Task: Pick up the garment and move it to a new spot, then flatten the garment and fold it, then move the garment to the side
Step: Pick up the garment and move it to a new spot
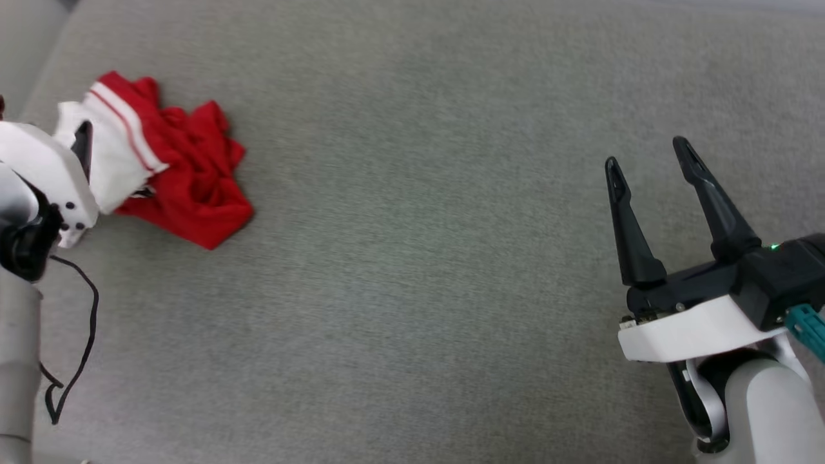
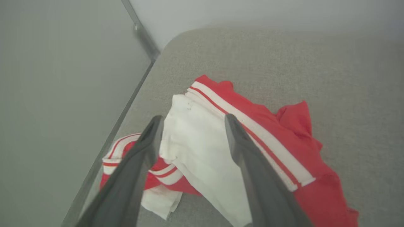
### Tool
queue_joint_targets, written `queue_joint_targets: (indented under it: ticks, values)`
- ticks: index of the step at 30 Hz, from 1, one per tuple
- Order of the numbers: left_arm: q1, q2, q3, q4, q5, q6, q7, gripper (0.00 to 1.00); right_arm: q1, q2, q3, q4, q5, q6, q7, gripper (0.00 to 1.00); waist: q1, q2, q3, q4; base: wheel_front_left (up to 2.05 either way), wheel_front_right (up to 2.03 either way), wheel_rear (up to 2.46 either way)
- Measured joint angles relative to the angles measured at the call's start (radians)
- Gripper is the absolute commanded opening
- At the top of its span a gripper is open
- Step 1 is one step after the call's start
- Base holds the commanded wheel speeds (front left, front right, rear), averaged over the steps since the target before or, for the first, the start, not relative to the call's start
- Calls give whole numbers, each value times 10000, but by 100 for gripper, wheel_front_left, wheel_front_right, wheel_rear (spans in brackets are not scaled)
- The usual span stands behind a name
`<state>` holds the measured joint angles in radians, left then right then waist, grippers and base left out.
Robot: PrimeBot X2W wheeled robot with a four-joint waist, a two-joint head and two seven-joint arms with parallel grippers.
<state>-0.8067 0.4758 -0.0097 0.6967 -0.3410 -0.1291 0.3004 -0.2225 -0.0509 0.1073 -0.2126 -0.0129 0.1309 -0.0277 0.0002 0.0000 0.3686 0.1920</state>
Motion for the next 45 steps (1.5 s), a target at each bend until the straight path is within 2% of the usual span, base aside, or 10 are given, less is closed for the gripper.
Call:
queue_joint_targets:
  ticks: [7, 13, 14, 15, 16, 22, 29, 36, 41, 45]
  values:
    - [-24, 913, -522, 951, -1952, -17, 2334, 100, -349, -2, 44, 77, 63, 0, -270, 100, 0, 0, 927, -784, 0, 0, 0]
    - [-117, 1210, -341, 1394, -2964, -17, 3131, 100, -427, 0, 50, 228, 184, 0, -384, 100, -1, 0, 1288, -1131, 0, 0, 0]
    - [-145, 1229, -307, 1455, -2978, -15, 3124, 53, -440, 0, 48, 240, 197, 0, -395, 100, -1, 0, 1297, -1156, 0, 0, 0]
    - [-152, 1221, -257, 1536, -3003, 42, 3068, 20, -444, 0, 42, 265, 196, 0, -412, 100, -1, 0, 1282, -1169, 0, 0, 0]
    - [-156, 1200, -253, 1632, -3026, 165, 3039, 0, -444, 0, 13, 288, 188, 0, -426, 100, -1, 0, 1245, -1177, 0, 0, 0]
    - [-92, 988, -403, 1804, -2660, 512, 1716, 0, -405, 0, -119, 399, 81, 0, -454, 100, -1, 0, 735, -1121, 0, 0, 0]
    - [-479, 1035, -422, 1313, -2046, 767, -1055, 0, -95, 0, -224, 616, 343, 0, -500, 100, -1, 0, -172, -946, 0, 0, 0]
    - [-889, 947, -685, 892, -1384, 924, -3256, 0, 357, 0, -339, 763, 564, 0, -510, 100, -2, 0, -1301, -895, 0, 0, 0]
    - [-824, 671, -1034, 477, -1076, 966, -4023, 0, 818, 0, -483, 830, 752, 0, -474, 100, -3, 0, -2130, -1077, 0, 0, 0]
    - [-407, 163, -1223, -222, -1049, 1122, -4305, 0, 1193, -2, -673, 796, 752, 0, -362, 100, -4, 0, -2639, -1432, 0, 0, 0]
